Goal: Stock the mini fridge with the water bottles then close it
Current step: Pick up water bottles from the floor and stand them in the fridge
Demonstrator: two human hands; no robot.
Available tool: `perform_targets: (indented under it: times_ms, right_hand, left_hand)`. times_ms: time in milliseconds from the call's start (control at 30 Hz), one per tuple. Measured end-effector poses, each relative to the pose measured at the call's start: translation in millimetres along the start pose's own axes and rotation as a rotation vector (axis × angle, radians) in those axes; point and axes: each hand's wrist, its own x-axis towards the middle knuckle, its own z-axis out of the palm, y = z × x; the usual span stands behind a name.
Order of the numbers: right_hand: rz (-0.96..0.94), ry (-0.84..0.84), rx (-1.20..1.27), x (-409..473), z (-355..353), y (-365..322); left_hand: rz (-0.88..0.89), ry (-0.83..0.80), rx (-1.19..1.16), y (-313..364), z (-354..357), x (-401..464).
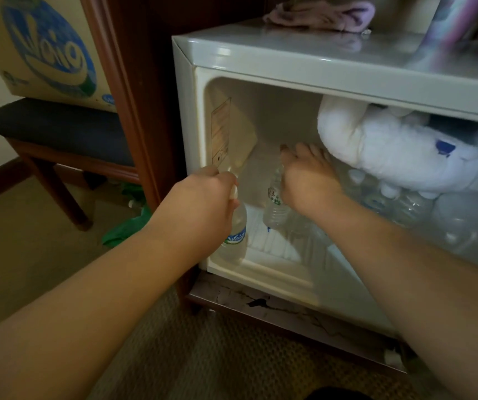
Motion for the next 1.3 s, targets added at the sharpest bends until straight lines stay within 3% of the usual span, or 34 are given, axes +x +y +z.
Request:
perform_targets:
  times_ms: [100,167,200,267,367,433,567,767,933,1300]
  right_hand:
    - [-0.110,0.359,0.202,-33,14,-1]
    - [-0.182,0.460,0.393,-67,31,-4]
    - [-0.190,0.431,0.467,-84,44,-4]
    - [-0.153,0.213,0.537,-113,77,3]
    - [-0.093,-0.249,0.435,-140,120,18]
    - [-0.109,-0.363,0.357,-151,137,21]
    - [-0.136,-0.323,0.250,-156,148,18]
    - [-0.115,-0.385,0.306,-153,149,19]
    - [-0.124,-0.379,0.322,-151,150,20]
    - [-0.122,-0.384,0.310,-151,148,20]
  left_hand:
    - [0.023,0.001,0.015,5,4,13]
    - [0.028,-0.001,0.043,8,10,27]
    - [0.026,-0.008,0.052,9,14,35]
    - [0.029,-0.034,0.072,12,23,52]
    - [0.049,-0.069,0.132,15,38,73]
    - [0.075,-0.092,0.170,16,47,84]
    - [0.087,-0.170,0.230,22,57,105]
    - [0.141,-0.227,0.340,28,65,127]
    - [0.033,-0.330,0.322,36,63,146]
    - [0.093,-0.257,0.335,20,75,147]
